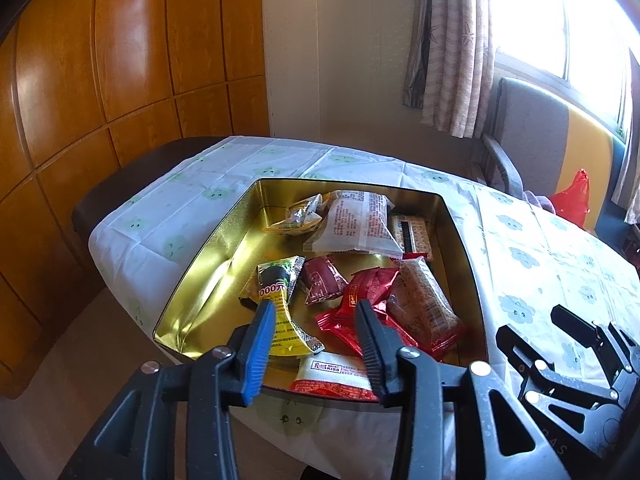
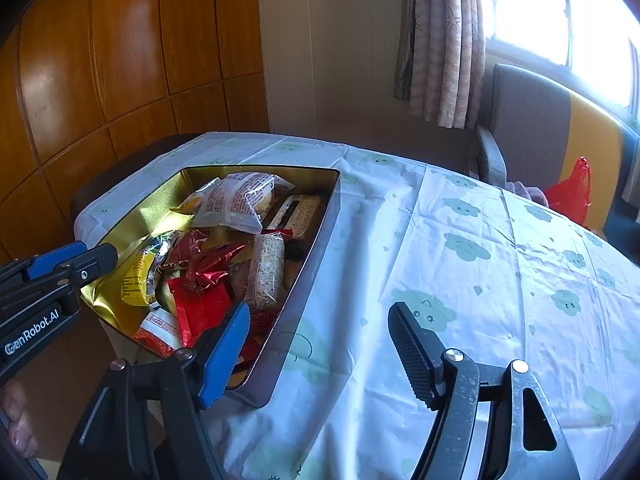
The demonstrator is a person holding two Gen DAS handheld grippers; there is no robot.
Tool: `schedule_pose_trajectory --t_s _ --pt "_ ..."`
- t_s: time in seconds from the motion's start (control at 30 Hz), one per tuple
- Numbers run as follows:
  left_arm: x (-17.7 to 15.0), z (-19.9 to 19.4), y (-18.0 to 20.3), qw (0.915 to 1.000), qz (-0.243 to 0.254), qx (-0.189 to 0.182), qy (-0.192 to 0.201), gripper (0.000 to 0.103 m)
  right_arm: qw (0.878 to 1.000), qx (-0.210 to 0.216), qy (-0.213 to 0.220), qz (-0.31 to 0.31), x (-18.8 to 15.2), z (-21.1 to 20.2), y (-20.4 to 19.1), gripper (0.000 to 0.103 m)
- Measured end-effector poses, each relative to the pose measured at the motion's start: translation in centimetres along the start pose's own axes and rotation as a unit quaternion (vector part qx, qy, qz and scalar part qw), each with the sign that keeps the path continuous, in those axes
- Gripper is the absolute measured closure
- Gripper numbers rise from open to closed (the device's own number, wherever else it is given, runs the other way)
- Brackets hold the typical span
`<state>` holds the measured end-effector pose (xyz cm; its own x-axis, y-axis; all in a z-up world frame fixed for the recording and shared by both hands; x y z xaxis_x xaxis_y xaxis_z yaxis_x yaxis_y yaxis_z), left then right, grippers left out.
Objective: Organize snacks
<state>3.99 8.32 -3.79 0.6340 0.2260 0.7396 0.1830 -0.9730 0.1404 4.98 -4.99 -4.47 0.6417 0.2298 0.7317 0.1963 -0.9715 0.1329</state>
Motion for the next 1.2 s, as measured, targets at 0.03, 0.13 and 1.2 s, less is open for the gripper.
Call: schedule_pose_trajectory --t_s 0.03,0.13,1.2 --pt "0.1 0.0 -0.1 1.0 -0.001 0.001 0.001 0.056 1.0 0.0 0.0 -0.001 0.0 0.0 -0.1 0.029" --pt "0.4 -0.1 -0.2 1.0 0.001 0.002 0.009 0.05 1.0 0.002 0.001 -0.003 0.0 -0.1 -0.2 0.028" --pt "1.1 -1.0 -0.8 0.9988 -0.006 0.02 0.044 0.045 1.0 0.01 0.01 -0.018 0.0 -0.5 -1.5 0.025"
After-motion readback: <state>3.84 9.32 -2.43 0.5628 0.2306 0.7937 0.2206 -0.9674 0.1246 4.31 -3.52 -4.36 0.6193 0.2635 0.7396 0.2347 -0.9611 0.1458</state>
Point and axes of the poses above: each gripper's, at about its wrist camera, not at the fingertips, and z roughly the way its jaws point, y to its right, x to its top, the point moved 5 cm from there along z, roughly the way its jaws point, and after that the axes turned 11 degrees about -z, right-handed, at the moved point
